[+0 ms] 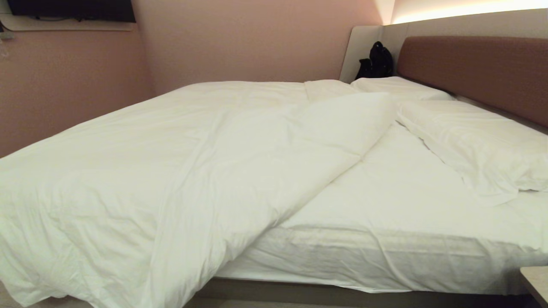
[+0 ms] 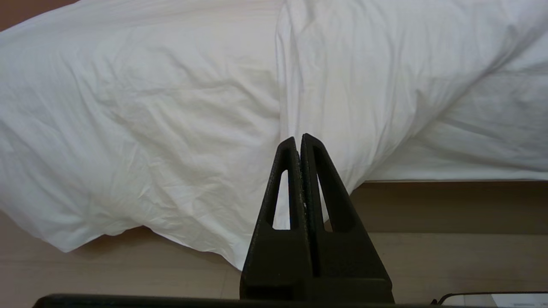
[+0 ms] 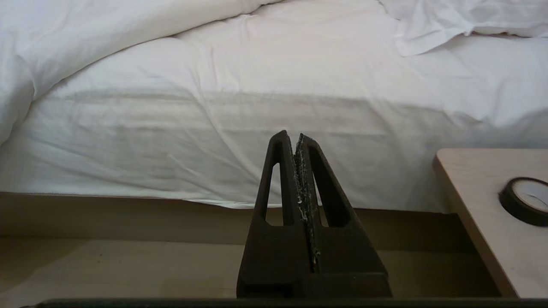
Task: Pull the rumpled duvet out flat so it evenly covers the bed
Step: Hold the folded corner of the quilt
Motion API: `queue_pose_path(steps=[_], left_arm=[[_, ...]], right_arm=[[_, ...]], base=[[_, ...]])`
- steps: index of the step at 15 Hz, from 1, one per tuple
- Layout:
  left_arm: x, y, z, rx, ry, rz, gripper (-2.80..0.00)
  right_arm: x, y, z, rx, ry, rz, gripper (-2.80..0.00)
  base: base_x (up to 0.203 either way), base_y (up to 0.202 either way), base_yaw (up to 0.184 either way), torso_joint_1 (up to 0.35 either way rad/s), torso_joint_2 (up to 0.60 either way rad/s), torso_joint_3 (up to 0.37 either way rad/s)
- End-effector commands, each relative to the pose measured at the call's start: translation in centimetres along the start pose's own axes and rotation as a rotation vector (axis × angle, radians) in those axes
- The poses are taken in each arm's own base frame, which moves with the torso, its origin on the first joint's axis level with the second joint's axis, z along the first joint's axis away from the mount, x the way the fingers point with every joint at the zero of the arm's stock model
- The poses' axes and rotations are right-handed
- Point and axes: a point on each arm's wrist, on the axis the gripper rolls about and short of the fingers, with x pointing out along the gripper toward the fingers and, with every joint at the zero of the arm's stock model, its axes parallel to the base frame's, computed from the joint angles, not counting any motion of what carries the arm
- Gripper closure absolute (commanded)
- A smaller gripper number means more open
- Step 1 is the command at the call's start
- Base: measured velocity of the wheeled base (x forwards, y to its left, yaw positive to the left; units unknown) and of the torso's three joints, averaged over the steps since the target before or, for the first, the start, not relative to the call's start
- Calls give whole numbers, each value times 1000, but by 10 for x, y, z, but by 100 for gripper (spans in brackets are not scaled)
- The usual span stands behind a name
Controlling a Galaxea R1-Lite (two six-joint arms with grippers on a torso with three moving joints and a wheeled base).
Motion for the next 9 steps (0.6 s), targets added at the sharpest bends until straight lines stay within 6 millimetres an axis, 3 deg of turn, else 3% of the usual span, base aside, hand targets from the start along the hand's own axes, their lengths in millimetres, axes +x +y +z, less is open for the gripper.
queue_pose_path(steps=[1, 9], left_arm=[[0, 0, 0, 0, 1, -2, 0], [0, 0, 0, -5, 0, -2, 0]], right_arm=[[0, 0, 0, 0, 1, 0, 0], [0, 0, 0, 0, 1, 0, 0]], base=[[0, 0, 0, 0, 0, 0], [0, 0, 0, 0, 0, 0]])
